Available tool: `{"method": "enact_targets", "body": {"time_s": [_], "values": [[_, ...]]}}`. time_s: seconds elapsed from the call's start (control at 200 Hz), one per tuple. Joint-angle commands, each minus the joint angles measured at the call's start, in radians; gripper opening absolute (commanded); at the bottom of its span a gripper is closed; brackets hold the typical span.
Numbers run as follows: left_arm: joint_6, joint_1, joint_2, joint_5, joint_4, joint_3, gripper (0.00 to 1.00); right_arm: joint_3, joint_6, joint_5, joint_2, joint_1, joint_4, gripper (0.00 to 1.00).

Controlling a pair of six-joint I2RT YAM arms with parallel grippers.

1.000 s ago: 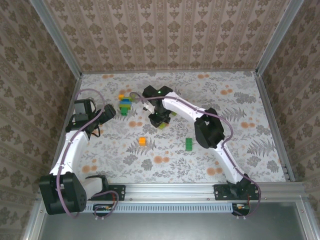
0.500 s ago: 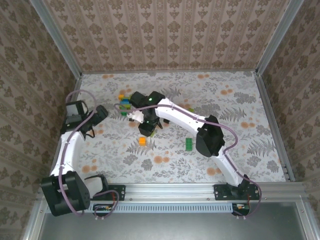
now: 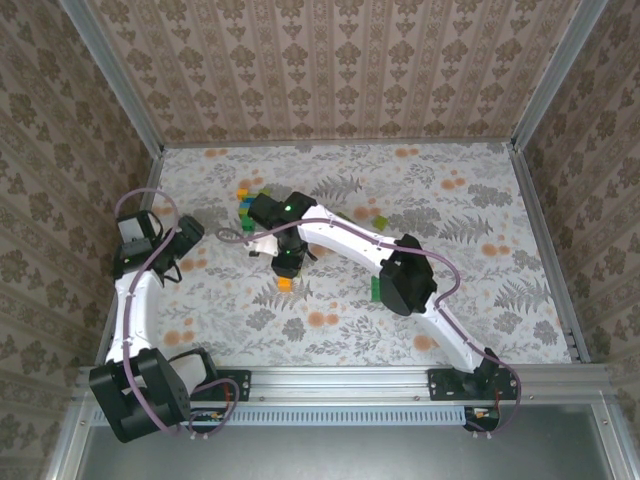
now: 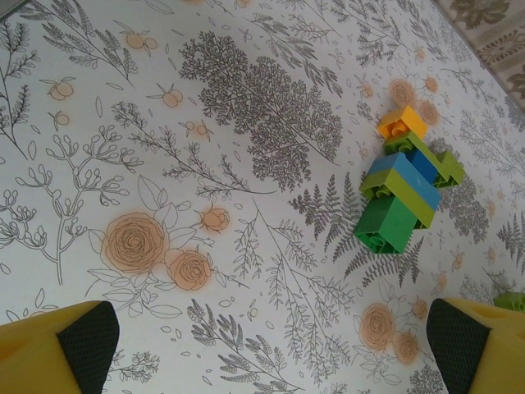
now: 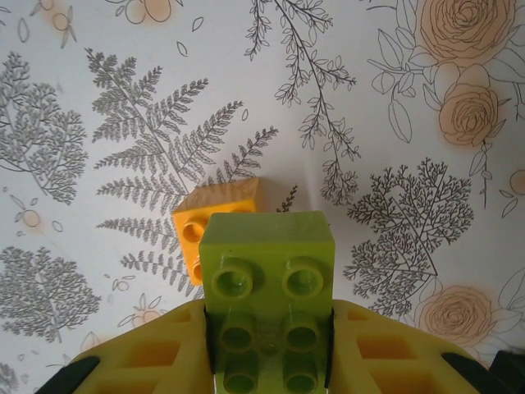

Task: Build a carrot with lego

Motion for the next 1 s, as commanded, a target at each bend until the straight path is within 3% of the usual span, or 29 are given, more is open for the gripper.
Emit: {"method": "enact_targets", "body": {"time_s": [0.0,0.995], "values": [[-0.012,0.006,-0.007,0.02,0.008,-0.006,1.0,0.045,-0.058,0.017,0.04,0.006,-0.035,0.3],[-0.011,0.007,-0.002,0.048,0.02,-0.008,1.0,0.113,-0.11,-0.02,0.094,0.036,-0.092,0.3]]}}
